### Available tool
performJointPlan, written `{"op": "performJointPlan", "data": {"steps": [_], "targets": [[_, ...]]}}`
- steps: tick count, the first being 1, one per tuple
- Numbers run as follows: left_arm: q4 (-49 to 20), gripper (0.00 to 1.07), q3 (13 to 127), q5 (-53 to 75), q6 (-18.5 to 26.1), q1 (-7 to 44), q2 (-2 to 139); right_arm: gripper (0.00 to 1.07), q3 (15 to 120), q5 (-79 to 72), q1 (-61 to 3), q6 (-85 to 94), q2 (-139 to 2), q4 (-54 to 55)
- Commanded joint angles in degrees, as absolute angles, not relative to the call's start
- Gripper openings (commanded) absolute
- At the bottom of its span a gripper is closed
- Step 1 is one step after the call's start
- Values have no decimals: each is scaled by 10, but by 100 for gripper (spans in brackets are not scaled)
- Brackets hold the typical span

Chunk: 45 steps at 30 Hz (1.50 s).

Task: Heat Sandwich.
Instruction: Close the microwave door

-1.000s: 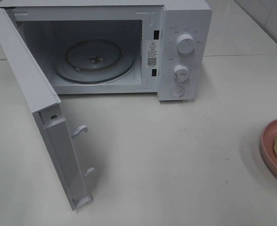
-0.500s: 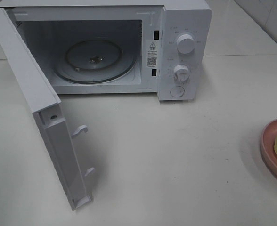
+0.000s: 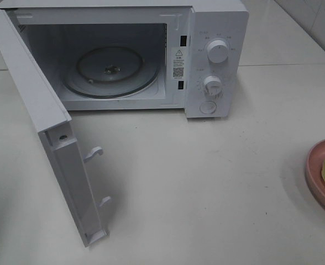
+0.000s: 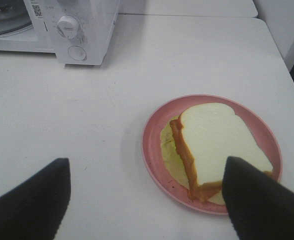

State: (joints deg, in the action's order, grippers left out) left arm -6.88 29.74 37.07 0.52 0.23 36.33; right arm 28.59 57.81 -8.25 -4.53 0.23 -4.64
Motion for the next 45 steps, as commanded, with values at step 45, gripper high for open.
{"op": "performJointPlan", "data": {"steps": [45], "targets": [[175,0,189,-476,-50,48,844,76,286,570,-80,-41,18,-48]]}}
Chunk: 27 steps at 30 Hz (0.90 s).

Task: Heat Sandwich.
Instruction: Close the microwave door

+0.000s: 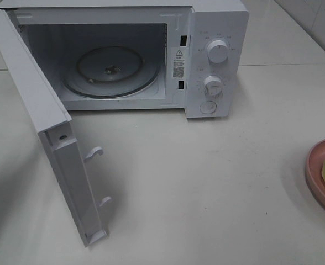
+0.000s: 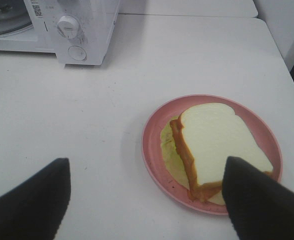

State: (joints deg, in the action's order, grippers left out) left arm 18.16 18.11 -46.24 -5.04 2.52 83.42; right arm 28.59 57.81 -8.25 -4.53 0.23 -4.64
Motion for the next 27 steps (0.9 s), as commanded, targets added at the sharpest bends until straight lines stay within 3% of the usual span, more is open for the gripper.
{"op": "performJointPlan", "data": {"steps": [1,16,27], "targets": [[175,0,189,-476,-50,48,844,76,286,570,-80,-41,18,-48],[73,0,244,-476,0,161,906,76,286,570,-80,-45,18,-50],[-87,0,304,-472,70,264,951,76,286,570,-80,-45,18,-50]]}}
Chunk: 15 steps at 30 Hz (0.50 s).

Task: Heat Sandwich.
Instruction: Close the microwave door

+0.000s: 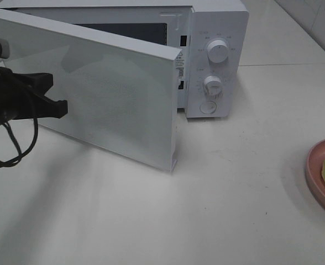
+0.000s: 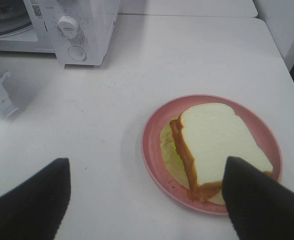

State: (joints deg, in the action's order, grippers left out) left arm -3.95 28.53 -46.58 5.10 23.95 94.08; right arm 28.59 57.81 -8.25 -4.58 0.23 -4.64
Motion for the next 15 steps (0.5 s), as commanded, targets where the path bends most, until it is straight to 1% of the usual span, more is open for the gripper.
{"op": "performJointPlan", "data": {"steps": [1,3,4,5,7,9,10,11,12,15], "targets": [[-87,0,304,-472,70,264,951,76,286,570,-80,-45,18,-50],[-117,0,320,-471,84,278,962,76,286,570,-80,-45,18,-50],[-143,0,335,-471,95,293,976,76,286,570,-80,-45,18,-50],[-143,0,335,-471,95,293,976,76,286,570,-80,-45,18,-50],[-160,0,353,-471,101,306,989,76,286,570,-80,-45,18,-50],[-191,0,378,-469,117,326,1007,76,286,570,-80,-45,18,-50],[-191,0,378,-469,117,326,1007,76,286,570,-80,-45,18,-50],[-204,0,387,-469,124,333,1014,76,286,570,-80,-45,18,-50],[-229,0,404,-469,140,347,1028,76,286,570,-80,-45,18,-50],[-249,0,425,-469,156,360,1041,76,286,570,-80,-45,18,-50]]}}
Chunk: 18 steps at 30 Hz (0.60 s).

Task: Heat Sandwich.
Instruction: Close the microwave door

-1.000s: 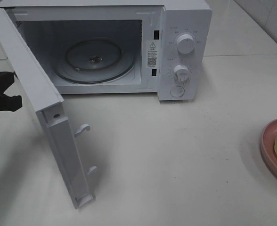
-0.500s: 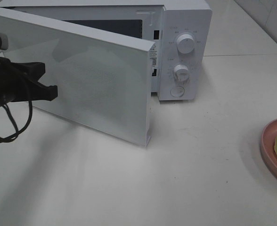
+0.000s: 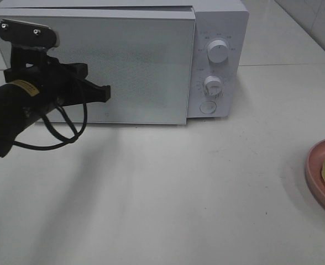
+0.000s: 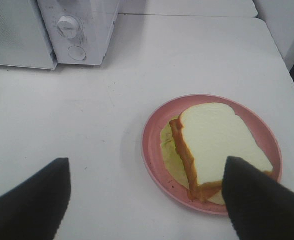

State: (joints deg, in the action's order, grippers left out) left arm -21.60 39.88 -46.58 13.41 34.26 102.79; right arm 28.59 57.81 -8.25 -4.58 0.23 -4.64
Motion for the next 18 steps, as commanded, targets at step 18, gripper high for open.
{"op": "performJointPlan", "data": {"steps": [18], "targets": [[-359,0,611,-407,231,401,1137,76,286,570,-80,-45,18,-50]]}}
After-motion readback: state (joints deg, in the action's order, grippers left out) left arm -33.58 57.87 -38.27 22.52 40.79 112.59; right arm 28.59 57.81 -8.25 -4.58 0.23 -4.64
